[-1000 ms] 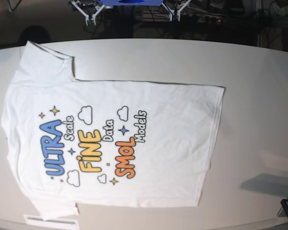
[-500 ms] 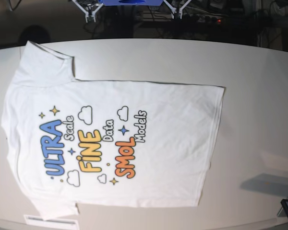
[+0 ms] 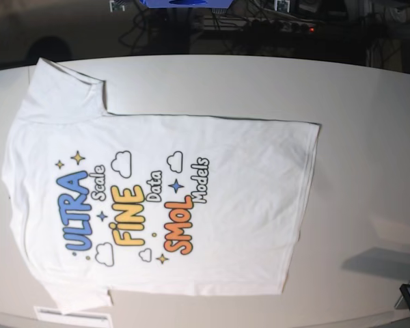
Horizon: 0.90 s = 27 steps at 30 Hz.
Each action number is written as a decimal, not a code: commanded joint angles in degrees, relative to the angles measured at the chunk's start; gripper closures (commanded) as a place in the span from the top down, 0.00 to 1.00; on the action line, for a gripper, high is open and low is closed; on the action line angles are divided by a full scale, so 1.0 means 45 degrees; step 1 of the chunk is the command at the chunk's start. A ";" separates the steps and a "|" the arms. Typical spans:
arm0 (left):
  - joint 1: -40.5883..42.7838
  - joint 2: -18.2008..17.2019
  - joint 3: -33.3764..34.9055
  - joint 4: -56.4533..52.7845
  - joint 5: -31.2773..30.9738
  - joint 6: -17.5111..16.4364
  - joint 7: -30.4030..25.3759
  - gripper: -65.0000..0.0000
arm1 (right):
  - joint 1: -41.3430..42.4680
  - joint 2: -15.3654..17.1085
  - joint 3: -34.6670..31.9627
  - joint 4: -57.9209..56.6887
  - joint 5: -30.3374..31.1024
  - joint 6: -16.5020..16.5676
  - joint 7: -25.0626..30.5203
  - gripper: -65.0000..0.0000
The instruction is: Fold the T-shirt properly
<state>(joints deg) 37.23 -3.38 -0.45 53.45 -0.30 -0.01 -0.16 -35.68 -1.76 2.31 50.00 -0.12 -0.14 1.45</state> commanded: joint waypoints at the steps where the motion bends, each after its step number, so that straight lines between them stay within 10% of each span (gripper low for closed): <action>1: 0.0546 -0.0060 -0.0008 0.0596 -0.0042 0.0051 -0.0071 0.00 | -0.0559 -0.0009 0.0376 0.0758 -0.0003 -0.0056 -0.0313 0.00; 13: 0.3106 -0.0021 -0.2079 0.5695 -0.0042 0.0051 -0.0110 0.00 | -0.4115 -0.0088 0.1764 0.7400 -0.0003 -0.0037 -0.1114 0.00; 27: 0.5196 0.0018 -0.2528 0.9113 -0.0061 0.0051 -0.5365 0.00 | -0.5287 -0.0263 0.3190 1.1385 -0.0003 -0.0056 -0.1114 0.00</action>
<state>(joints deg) 59.29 -3.18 -11.51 93.80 -0.30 -0.19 -23.05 -58.41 -2.90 16.51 100.38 -0.19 -0.03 -4.75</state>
